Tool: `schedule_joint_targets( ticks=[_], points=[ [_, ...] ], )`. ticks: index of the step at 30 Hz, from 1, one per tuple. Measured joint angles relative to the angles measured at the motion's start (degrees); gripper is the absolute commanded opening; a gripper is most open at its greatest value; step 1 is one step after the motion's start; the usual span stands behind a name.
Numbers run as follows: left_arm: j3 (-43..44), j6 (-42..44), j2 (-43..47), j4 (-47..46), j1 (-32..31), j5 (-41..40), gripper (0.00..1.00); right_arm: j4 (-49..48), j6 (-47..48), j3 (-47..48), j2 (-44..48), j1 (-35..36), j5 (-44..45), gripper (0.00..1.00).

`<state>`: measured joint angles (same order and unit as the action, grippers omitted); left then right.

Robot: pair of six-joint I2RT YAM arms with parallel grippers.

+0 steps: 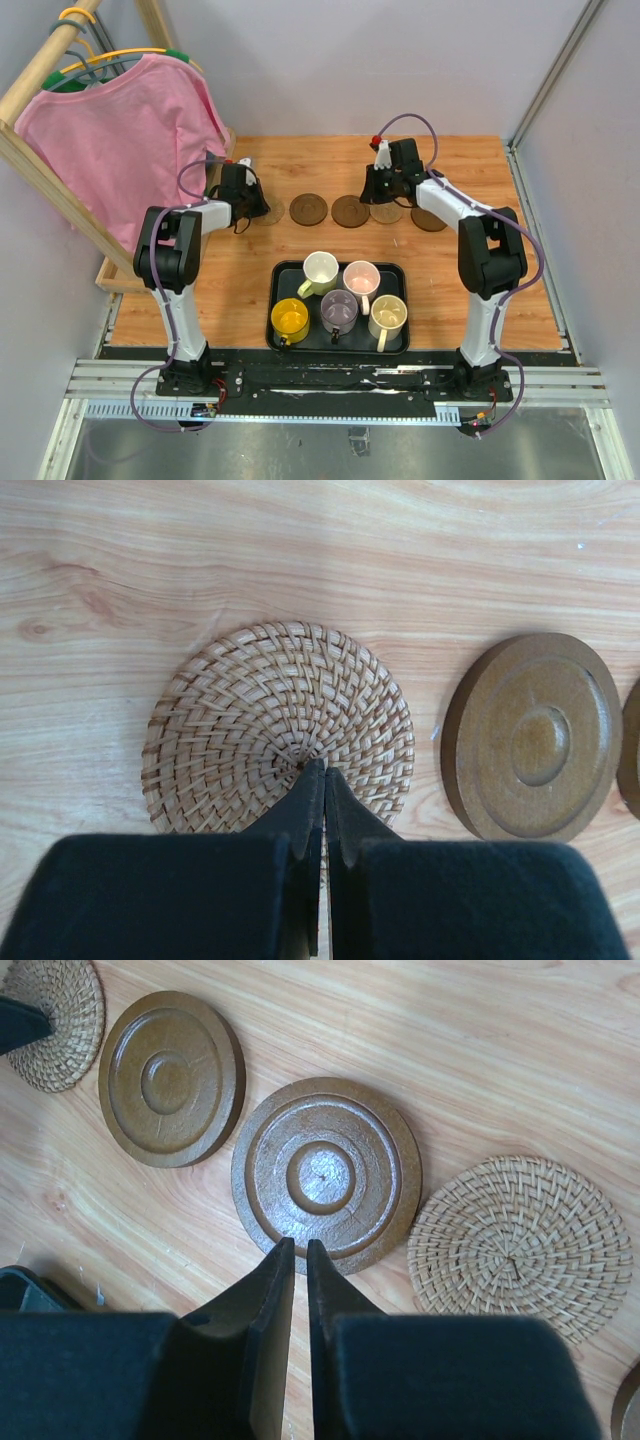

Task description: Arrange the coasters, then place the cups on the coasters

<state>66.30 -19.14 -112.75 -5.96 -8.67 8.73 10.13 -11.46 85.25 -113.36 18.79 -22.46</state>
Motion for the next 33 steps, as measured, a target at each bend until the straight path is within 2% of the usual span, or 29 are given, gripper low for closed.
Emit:
schedule_joint_targets(
  ticks=[10, 16, 25, 33],
  points=[
    [1.55, -0.63, 5.75, 2.25, 0.02, 2.67, 0.01, 0.17, 0.07, 0.37, -0.76, 0.22, -0.07, 0.11],
    [1.77, -2.19, 9.42, -0.85, -0.09, 6.86, 0.01, 0.17, 0.07, 0.37, -0.76, 0.24, -0.09, 0.11],
    [2.1, -2.01, 5.97, -2.23, -5.6, 10.8, 0.01, 0.17, 1.03, 0.35, -0.79, 0.24, 0.11, 0.11],
    [6.21, -1.88, -0.42, -1.6, -8.66, 12.85, 0.01, 0.17, 1.51, 0.26, -2.1, 0.22, 2.08, 0.11]
  ],
)
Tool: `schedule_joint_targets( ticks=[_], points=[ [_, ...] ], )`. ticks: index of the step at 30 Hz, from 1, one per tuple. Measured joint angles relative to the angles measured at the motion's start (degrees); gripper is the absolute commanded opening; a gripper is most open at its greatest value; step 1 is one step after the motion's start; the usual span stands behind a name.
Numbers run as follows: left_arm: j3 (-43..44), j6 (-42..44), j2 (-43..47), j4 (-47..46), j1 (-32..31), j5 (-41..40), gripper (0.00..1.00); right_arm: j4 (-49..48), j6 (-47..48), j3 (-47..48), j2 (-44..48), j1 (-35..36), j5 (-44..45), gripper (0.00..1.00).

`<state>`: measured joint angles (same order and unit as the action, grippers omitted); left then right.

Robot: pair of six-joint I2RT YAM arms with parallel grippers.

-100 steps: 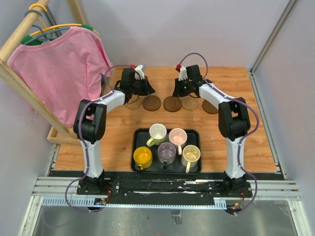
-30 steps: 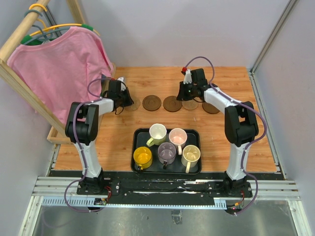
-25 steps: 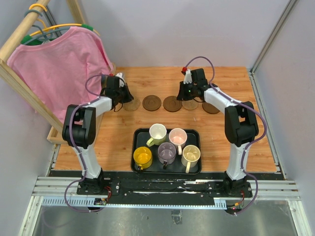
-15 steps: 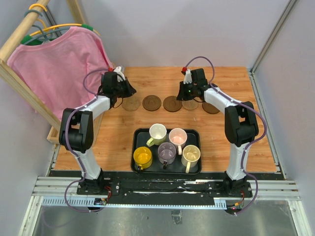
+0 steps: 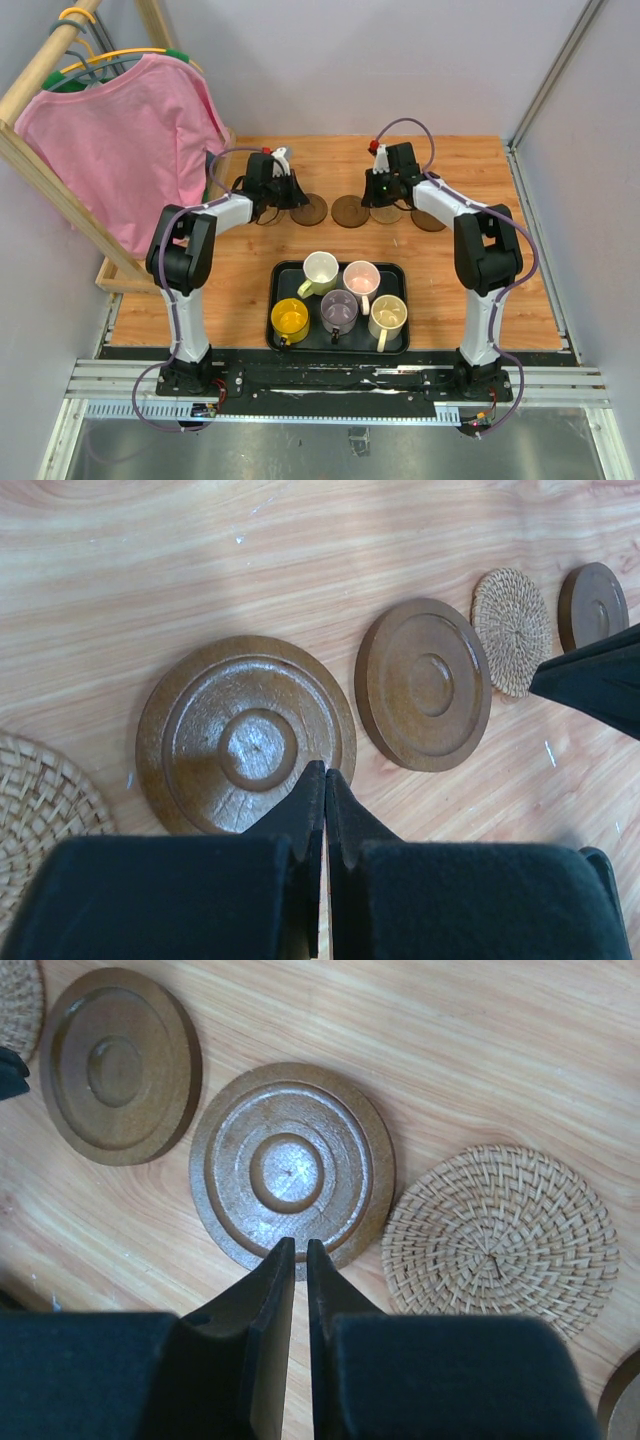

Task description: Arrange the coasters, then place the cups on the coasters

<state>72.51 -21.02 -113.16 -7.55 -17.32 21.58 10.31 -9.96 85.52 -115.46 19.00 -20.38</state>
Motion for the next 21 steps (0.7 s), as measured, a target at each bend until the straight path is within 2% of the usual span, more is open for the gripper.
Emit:
schedule_joint_targets(
  ticks=[6, 14, 21],
  points=[
    [2.75, -0.02, -2.51, 0.39, -0.46, 0.13, 0.01, -1.44, -0.59, -2.29, -0.07, -1.73, 1.33, 0.1],
    [5.01, -0.02, -5.05, 0.9, -1.16, 0.24, 0.01, -3.04, -2.45, -4.5, -0.17, -8.11, 1.14, 0.11],
    [5.53, 0.0, -6.95, 2.14, -1.73, 0.22, 0.0, -3.32, -2.91, -4.48, -1.2, -8.59, 0.31, 0.11]
  ],
)
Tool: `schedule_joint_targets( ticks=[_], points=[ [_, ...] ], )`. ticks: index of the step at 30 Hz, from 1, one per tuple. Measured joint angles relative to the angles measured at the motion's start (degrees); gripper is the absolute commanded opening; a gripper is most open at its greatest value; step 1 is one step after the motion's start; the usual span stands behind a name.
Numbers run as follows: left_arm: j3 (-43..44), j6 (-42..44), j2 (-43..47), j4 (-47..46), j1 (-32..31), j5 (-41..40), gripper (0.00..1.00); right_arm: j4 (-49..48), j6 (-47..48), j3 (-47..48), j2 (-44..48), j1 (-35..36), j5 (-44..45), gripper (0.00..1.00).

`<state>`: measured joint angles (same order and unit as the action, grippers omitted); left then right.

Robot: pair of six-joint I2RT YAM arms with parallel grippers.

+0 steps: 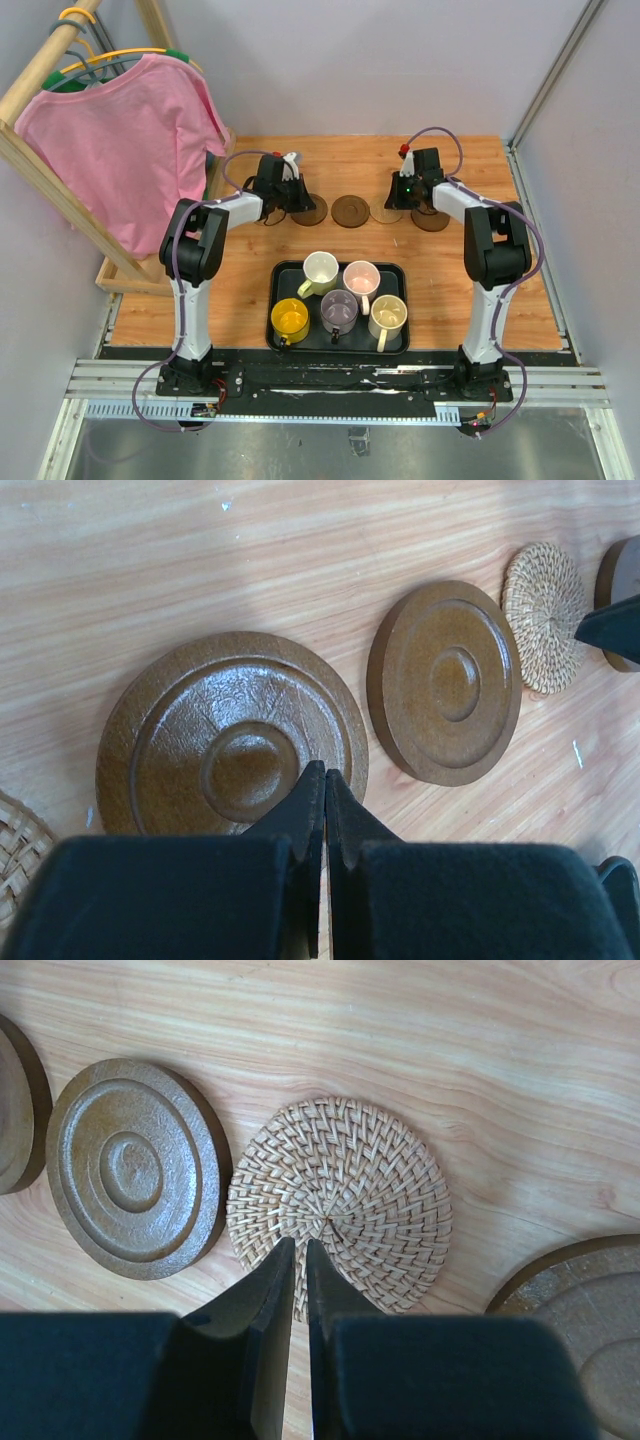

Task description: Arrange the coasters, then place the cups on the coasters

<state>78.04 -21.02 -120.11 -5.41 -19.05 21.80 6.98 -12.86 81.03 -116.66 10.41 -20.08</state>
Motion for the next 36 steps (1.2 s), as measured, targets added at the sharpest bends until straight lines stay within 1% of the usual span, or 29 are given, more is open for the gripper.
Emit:
schedule_joint_targets(
  ticks=[11, 17, 28, 36],
  points=[
    [0.0, 0.04, -0.61, 1.36, -0.07, -0.44, 0.0, -0.26, -0.26, 0.09, -2.27, 0.0, -1.4, 0.1],
    [0.0, 0.11, -1.22, 1.84, -0.07, -0.87, 0.01, -0.33, -0.68, -0.02, -2.27, -0.04, -1.18, 0.1],
    [-0.02, 0.24, -1.25, 2.14, -0.07, -1.42, 0.01, -1.09, -1.75, -3.19, -0.15, -0.04, 0.59, 0.09],
    [-0.02, 0.48, -1.25, 2.14, -0.07, -1.62, 0.01, -0.66, -1.92, -3.1, 0.0, -0.02, 1.33, 0.09]
  ],
)
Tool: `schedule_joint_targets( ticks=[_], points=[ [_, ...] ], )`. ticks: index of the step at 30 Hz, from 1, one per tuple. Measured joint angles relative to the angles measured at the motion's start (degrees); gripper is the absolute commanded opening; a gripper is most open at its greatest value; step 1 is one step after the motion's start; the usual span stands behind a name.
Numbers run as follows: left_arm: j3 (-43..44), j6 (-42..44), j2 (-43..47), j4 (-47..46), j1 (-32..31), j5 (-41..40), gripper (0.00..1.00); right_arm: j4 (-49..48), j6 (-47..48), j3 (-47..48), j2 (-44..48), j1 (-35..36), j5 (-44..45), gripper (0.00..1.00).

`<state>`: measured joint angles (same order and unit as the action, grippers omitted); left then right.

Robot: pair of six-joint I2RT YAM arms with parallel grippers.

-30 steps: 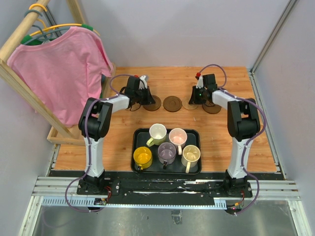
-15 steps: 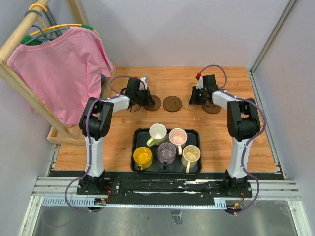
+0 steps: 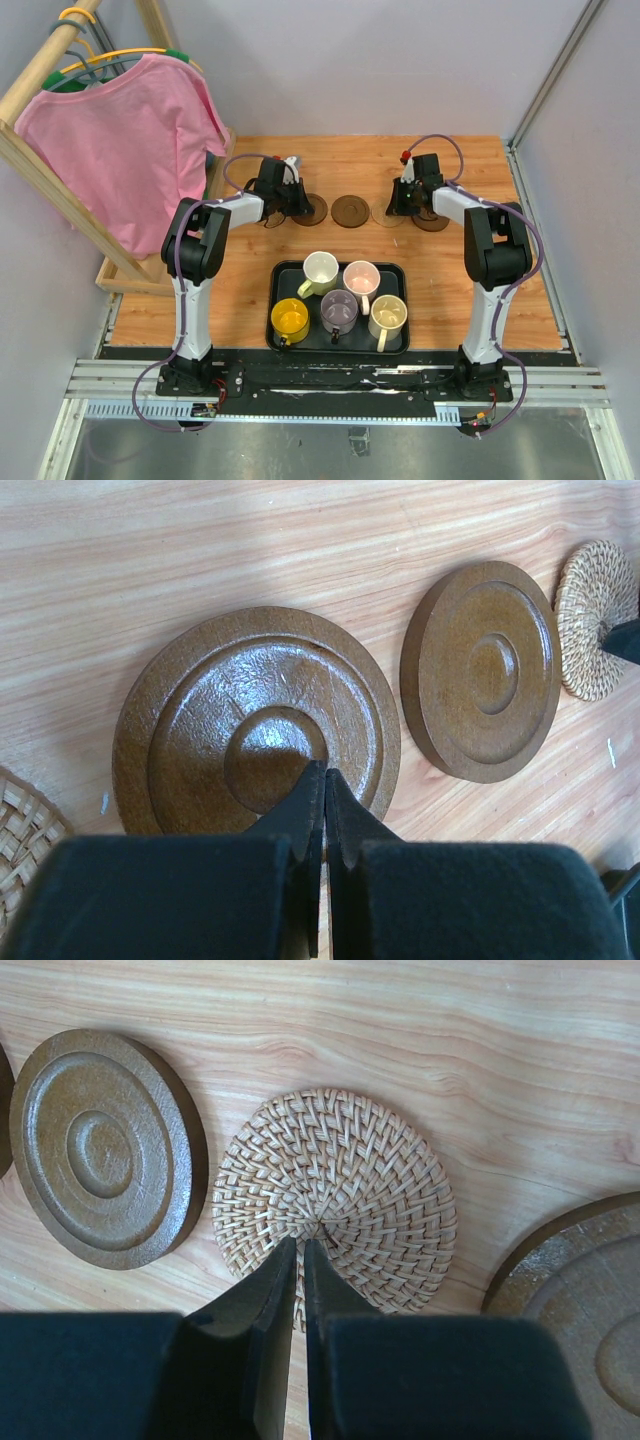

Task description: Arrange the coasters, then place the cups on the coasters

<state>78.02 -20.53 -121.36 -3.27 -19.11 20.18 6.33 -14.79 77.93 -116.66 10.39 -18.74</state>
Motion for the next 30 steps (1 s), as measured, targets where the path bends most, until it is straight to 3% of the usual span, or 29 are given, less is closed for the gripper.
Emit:
schedule_joint_targets(
  ticks=[13, 19, 30],
  points=[
    [0.0, 0.79, 0.02, 0.04, 0.0, -0.07, 0.01, 1.9, 0.52, 0.98, 0.09, -0.02, 2.27, 0.11],
    [0.0, 0.83, 0.02, 0.04, 0.0, -0.17, 0.0, 1.92, 1.68, 0.98, 0.92, -0.02, 0.61, 0.18],
    [-0.02, 1.66, 2.62, 0.81, 0.0, -0.24, 0.01, -0.31, 2.19, -0.13, 12.37, -0.02, -1.81, 0.2]
  ],
)
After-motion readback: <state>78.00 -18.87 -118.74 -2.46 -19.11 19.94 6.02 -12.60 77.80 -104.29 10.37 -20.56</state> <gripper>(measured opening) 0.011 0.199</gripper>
